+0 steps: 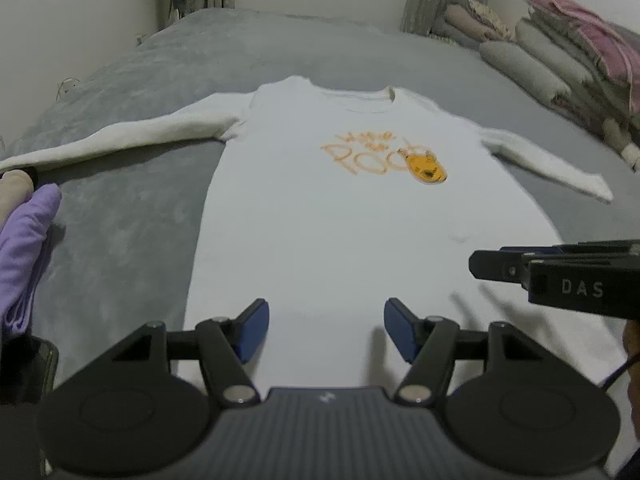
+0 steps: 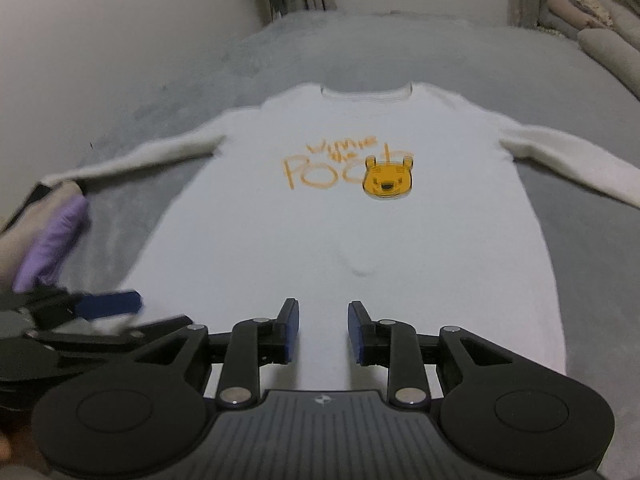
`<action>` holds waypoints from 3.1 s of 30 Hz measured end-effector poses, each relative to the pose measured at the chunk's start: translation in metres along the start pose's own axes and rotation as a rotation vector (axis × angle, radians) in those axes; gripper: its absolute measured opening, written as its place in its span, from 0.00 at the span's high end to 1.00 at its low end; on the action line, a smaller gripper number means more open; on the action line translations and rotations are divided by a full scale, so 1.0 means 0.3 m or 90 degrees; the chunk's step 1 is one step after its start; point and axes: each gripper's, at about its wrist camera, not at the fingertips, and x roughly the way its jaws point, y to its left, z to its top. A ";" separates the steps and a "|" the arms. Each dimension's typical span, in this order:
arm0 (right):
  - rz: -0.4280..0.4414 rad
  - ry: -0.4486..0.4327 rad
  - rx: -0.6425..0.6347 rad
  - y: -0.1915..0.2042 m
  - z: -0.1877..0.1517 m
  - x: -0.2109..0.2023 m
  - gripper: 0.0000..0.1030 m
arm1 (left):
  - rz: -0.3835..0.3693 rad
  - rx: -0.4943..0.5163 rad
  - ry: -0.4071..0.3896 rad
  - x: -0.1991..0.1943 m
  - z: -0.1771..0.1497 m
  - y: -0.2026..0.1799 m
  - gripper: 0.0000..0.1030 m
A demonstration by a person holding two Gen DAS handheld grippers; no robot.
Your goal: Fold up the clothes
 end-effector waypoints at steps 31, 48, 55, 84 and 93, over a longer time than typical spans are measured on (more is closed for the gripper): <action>-0.029 0.022 0.032 -0.107 0.026 0.147 0.58 | 0.048 0.025 0.005 0.133 0.020 0.059 0.28; -0.044 -0.003 0.033 -0.147 0.042 0.158 0.59 | 0.045 -0.004 0.023 0.323 0.230 0.103 0.18; -0.058 -0.011 0.048 -0.180 0.056 0.165 0.59 | 0.032 0.015 0.015 0.298 0.213 0.139 0.17; -0.087 -0.015 0.009 -0.116 0.044 0.176 0.53 | 0.199 -0.479 -0.089 0.273 0.386 0.825 0.62; -0.088 -0.015 0.007 -0.113 0.044 0.177 0.52 | 0.140 -0.484 -0.252 0.171 0.368 0.850 0.84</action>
